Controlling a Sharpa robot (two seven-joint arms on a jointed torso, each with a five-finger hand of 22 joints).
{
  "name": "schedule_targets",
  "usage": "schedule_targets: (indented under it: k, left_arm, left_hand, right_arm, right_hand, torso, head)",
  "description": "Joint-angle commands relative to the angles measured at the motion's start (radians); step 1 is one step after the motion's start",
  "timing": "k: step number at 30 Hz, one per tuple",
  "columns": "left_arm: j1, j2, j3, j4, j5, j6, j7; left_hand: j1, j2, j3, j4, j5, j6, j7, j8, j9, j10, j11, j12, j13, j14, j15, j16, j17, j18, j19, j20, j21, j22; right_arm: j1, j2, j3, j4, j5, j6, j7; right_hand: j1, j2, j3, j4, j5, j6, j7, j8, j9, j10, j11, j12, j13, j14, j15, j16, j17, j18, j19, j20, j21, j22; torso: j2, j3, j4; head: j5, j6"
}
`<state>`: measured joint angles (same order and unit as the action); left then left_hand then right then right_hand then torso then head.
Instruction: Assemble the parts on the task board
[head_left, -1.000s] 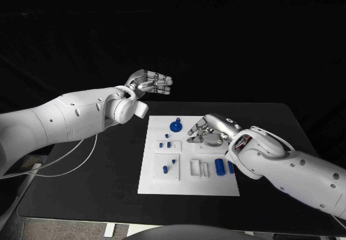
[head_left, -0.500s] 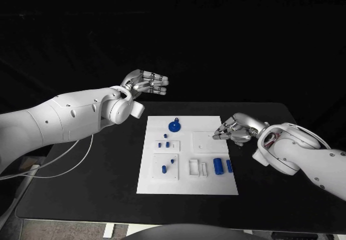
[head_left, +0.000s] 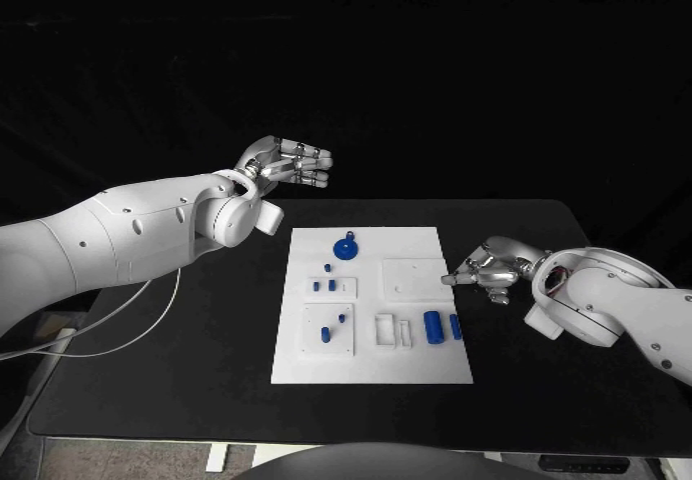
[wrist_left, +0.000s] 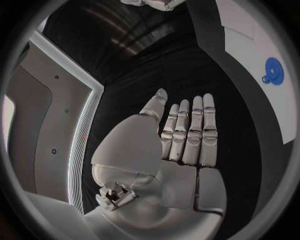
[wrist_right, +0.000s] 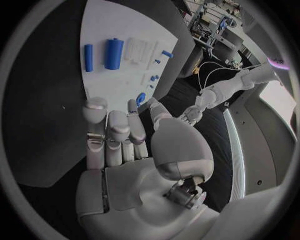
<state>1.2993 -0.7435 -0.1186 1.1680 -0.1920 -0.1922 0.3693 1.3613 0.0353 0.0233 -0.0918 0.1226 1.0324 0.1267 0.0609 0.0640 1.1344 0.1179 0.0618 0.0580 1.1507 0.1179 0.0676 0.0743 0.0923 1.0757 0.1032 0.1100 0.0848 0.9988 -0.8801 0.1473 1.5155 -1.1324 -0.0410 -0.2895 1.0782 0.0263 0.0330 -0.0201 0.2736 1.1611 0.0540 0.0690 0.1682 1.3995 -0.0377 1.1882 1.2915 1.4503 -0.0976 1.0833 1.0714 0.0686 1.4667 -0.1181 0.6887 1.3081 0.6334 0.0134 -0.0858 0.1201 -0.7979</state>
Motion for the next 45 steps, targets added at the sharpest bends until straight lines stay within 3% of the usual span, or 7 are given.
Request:
schedule_targets:
  k: [1,11,20,23,29,45]
  left_arm:
    - [0.0,0.0,0.0,0.006,0.0,0.01,0.025]
    - [-0.001,0.0,0.001,0.013,0.0,0.014,0.033]
    - [-0.002,0.001,0.001,0.016,0.0,0.017,0.029]
    - [-0.002,0.001,0.0,0.016,-0.001,0.016,0.025]
    - [-0.002,0.001,0.0,0.016,-0.002,0.016,0.018]
    - [-0.002,0.0,0.0,0.018,-0.002,0.039,0.002]
  left_hand:
    - [-0.012,-0.005,-0.008,0.005,-0.006,-0.012,0.001,0.001,-0.001,-0.005,0.003,-0.002,0.001,0.002,0.003,-0.002,0.0,-0.013,0.003,0.004,0.002,0.0]
    - [-0.018,-0.016,-0.034,0.018,-0.007,-0.027,-0.002,0.001,0.0,-0.07,0.009,-0.003,0.001,-0.097,0.022,-0.008,-0.008,-0.016,-0.054,0.032,-0.033,-0.013]
    - [-0.019,-0.015,-0.036,0.02,-0.007,-0.028,-0.002,0.001,0.0,-0.071,0.008,-0.003,0.001,-0.098,0.025,-0.008,-0.008,-0.013,-0.055,0.035,-0.035,-0.011]
    - [-0.016,-0.013,-0.036,0.02,-0.004,-0.03,0.012,0.001,0.0,-0.069,0.016,-0.003,0.001,-0.098,0.03,-0.008,-0.008,-0.012,-0.054,0.035,-0.035,-0.011]
    - [-0.016,-0.012,-0.036,0.021,-0.004,-0.03,0.012,0.001,0.0,-0.068,0.016,-0.003,0.001,-0.099,0.03,-0.007,-0.008,-0.011,-0.055,0.036,-0.035,-0.011]
    - [-0.018,-0.006,-0.036,0.024,-0.005,-0.028,0.019,0.002,0.0,-0.063,0.019,-0.003,0.001,-0.093,0.031,-0.008,-0.008,-0.01,-0.053,0.036,-0.035,-0.01]
  right_arm:
    - [0.0,0.002,-0.006,0.004,0.073,0.102,-0.14]
    - [-0.002,0.049,-0.033,-0.007,0.092,0.14,-0.267]
    - [-0.003,0.078,-0.056,-0.024,0.089,0.179,-0.324]
    - [-0.003,0.084,-0.06,-0.028,0.095,0.198,-0.34]
    - [-0.003,0.097,-0.065,-0.035,0.111,0.223,-0.344]
    - [-0.008,0.175,-0.089,-0.091,0.089,0.172,-0.33]
  right_hand:
    - [-0.021,0.001,-0.003,0.016,-0.017,-0.02,0.007,-0.005,-0.004,0.003,0.005,0.0,0.003,0.005,0.003,0.007,0.003,0.001,0.049,0.001,0.005,0.07]
    - [-0.041,-0.02,-0.003,0.029,-0.03,-0.112,0.034,-0.005,-0.042,-0.001,0.023,-0.011,0.011,0.004,0.016,0.009,0.008,0.011,0.049,0.015,0.007,0.08]
    - [-0.05,-0.022,-0.003,0.035,-0.047,-0.112,0.035,-0.005,-0.047,-0.002,0.023,-0.014,0.012,0.004,0.017,0.01,0.01,0.012,0.049,0.017,0.013,0.082]
    - [-0.06,-0.019,-0.004,0.038,-0.061,-0.114,0.035,-0.005,-0.049,-0.004,0.024,-0.017,0.011,0.004,0.017,0.011,0.012,0.011,0.049,0.017,0.016,0.082]
    - [-0.071,-0.019,0.003,0.033,-0.082,-0.112,0.034,-0.005,-0.048,-0.004,0.024,-0.02,0.012,0.004,0.017,0.009,0.014,0.011,0.048,0.017,0.017,0.083]
    - [-0.068,-0.014,0.009,0.021,-0.08,-0.114,0.035,-0.005,-0.048,-0.002,0.024,-0.014,0.018,0.005,0.017,0.011,0.019,0.01,0.049,0.017,0.025,0.084]
  torso:
    - [0.0,-0.001,-0.0006]
    - [0.001,0.0011,0.0031]
    - [0.001,0.0001,0.0012]
    - [0.001,0.0001,0.0007]
    - [0.001,0.0001,0.0006]
    - [0.001,-0.0004,0.0021]
  head:
    - [0.001,-0.002]
    - [0.001,-0.005]
    - [0.0,-0.006]
    - [0.001,-0.006]
    - [0.004,-0.01]
    - [0.016,-0.011]
